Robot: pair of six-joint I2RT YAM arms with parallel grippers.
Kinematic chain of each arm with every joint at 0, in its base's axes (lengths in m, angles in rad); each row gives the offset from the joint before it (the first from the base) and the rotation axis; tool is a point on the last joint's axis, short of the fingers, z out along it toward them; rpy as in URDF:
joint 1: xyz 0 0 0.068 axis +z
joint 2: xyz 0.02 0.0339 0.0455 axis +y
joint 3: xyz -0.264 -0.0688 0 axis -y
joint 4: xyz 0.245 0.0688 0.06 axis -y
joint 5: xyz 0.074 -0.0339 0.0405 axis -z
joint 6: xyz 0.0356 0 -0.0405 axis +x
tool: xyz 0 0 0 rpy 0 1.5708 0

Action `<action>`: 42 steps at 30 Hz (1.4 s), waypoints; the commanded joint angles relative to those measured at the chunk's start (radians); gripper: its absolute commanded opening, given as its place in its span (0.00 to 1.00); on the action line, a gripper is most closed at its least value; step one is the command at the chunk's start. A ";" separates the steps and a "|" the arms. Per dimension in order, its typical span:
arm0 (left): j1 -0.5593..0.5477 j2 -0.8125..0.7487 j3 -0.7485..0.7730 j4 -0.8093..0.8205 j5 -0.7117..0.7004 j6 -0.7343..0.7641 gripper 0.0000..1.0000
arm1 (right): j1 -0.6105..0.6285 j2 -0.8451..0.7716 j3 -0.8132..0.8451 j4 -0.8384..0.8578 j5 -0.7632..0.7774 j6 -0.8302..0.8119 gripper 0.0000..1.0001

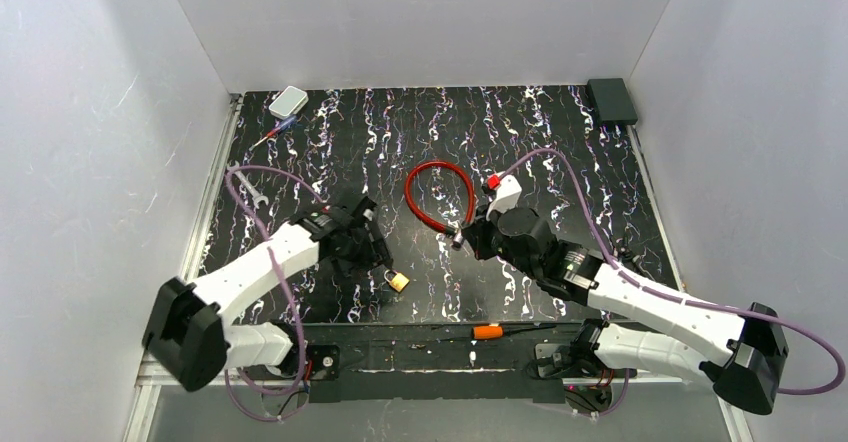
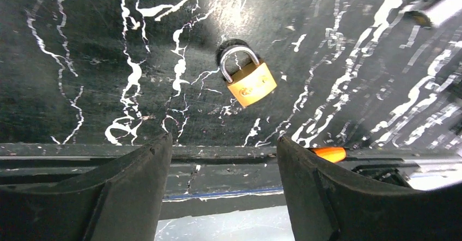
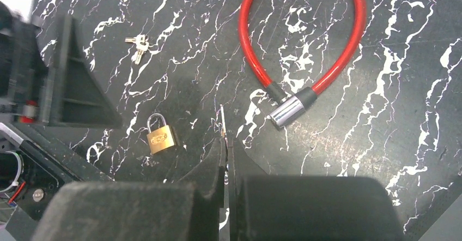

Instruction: Unlock with the key

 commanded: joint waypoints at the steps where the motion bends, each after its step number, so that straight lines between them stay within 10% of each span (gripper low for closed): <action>1: -0.067 0.124 0.046 0.008 -0.076 -0.165 0.69 | 0.000 -0.031 -0.011 0.019 0.034 0.004 0.01; 42: -0.213 0.510 0.151 -0.021 -0.243 -0.536 0.52 | -0.005 -0.150 -0.099 -0.041 0.088 -0.081 0.01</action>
